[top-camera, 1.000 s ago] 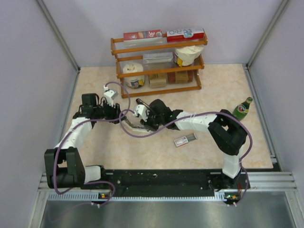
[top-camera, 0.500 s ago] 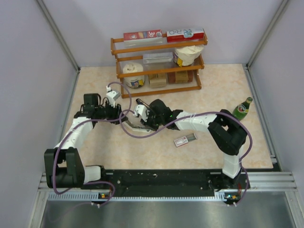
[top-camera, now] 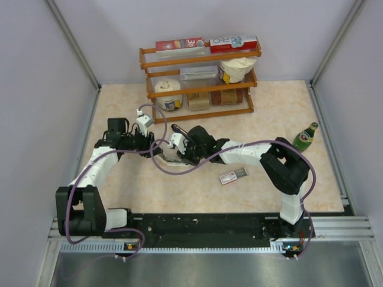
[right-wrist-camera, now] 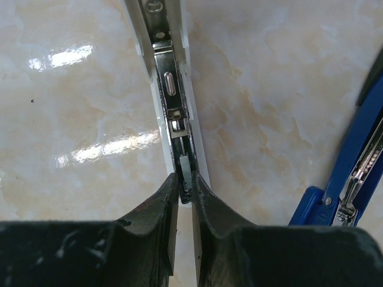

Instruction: Load the staples into the stapler

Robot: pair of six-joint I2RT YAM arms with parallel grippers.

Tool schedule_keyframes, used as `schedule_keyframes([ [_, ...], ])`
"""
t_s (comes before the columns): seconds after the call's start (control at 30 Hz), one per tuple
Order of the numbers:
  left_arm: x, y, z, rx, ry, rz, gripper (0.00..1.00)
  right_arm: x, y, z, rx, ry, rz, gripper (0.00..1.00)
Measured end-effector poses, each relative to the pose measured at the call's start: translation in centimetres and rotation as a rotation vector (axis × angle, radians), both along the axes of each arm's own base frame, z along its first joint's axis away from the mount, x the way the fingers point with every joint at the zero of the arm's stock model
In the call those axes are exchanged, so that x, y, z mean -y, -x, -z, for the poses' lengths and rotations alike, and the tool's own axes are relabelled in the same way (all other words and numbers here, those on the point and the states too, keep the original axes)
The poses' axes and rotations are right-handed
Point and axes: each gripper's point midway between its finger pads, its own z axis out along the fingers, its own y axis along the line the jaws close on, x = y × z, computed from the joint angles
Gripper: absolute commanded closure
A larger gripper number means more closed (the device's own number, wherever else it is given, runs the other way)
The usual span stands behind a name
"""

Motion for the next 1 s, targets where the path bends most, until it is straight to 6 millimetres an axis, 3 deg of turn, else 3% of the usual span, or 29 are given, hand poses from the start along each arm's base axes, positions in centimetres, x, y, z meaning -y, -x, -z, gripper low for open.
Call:
schedule_keyframes([
  [0.3,1.0,0.8,-0.1,-0.032,0.006,0.033,0.60,0.0,0.0,0.1,-0.003,0.000,0.002,0.87],
  [0.5,0.7,0.5,-0.6,-0.047,-0.020,0.010,0.43,-0.1,0.0,0.0,-0.007,-0.004,0.007,0.87],
  [0.63,-0.1,-0.3,-0.9,-0.044,-0.061,-0.043,0.41,-0.1,0.1,0.0,-0.012,-0.006,0.012,0.87],
  [0.8,-1.3,-0.6,-0.6,-0.053,-0.120,-0.095,0.48,-0.1,0.0,0.0,-0.012,-0.006,0.012,0.87],
  [1.0,-1.7,0.6,0.3,-0.116,-0.146,-0.103,0.55,-0.1,0.1,0.0,-0.013,-0.006,0.012,0.87],
])
